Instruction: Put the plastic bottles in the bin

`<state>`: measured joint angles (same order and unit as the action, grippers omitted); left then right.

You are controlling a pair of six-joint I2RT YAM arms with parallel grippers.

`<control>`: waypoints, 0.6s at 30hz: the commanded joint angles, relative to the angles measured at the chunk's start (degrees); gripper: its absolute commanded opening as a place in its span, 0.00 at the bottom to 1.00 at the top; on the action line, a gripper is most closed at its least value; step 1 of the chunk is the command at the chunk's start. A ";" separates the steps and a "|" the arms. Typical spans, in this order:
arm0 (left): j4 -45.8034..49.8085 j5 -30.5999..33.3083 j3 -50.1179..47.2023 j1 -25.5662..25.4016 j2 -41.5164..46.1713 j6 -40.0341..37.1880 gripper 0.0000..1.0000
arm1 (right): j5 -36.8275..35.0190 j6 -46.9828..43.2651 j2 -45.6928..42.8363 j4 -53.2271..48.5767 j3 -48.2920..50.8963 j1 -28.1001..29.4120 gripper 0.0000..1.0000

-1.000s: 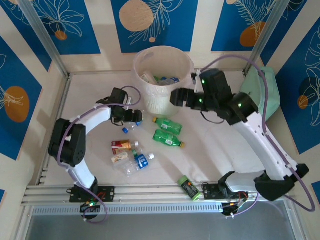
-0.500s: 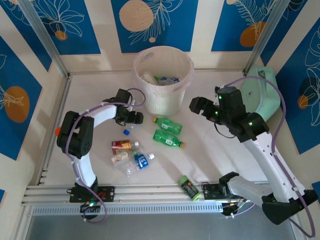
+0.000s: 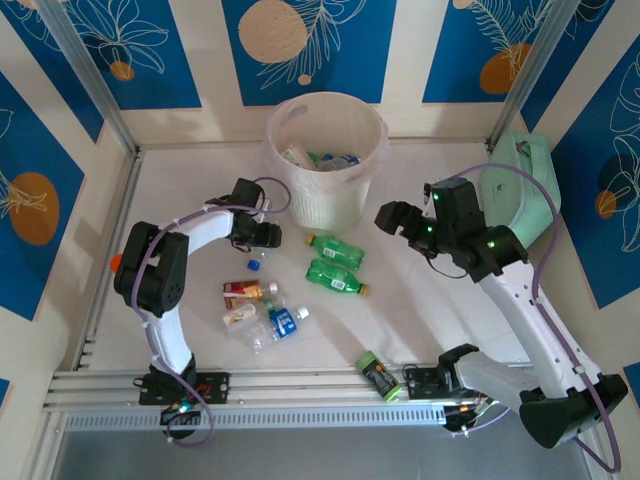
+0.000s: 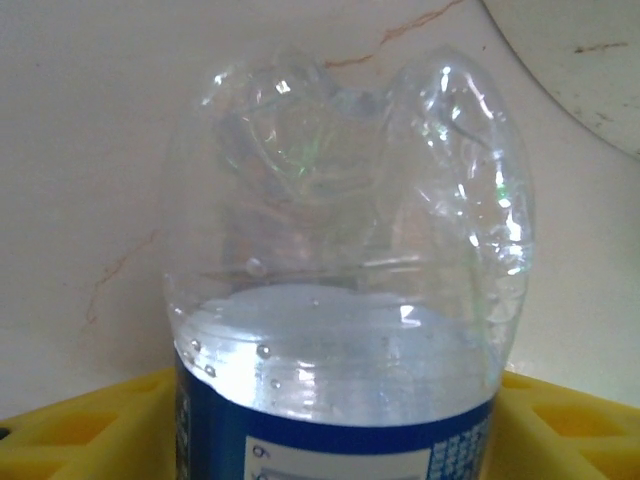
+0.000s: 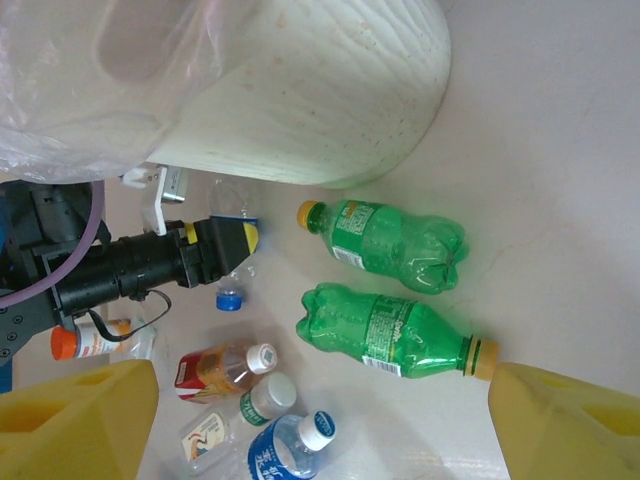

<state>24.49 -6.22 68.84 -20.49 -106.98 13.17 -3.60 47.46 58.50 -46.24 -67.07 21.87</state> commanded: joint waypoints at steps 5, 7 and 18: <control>1.42 1.47 -0.95 -0.26 3.89 2.01 0.64 | 7.97 -0.11 0.99 2.66 -0.15 -0.04 0.86; 2.00 1.56 -0.95 -0.09 5.30 3.30 0.64 | 8.83 -0.89 0.92 3.66 -0.38 1.10 0.86; 0.29 -1.07 -4.61 2.03 15.40 9.95 0.62 | 5.97 -5.01 3.98 4.14 -4.03 9.40 0.86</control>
<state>24.75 -5.93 65.32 -19.18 -92.18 21.12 2.39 44.05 62.11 -42.59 -69.28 30.55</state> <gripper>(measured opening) 0.620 0.864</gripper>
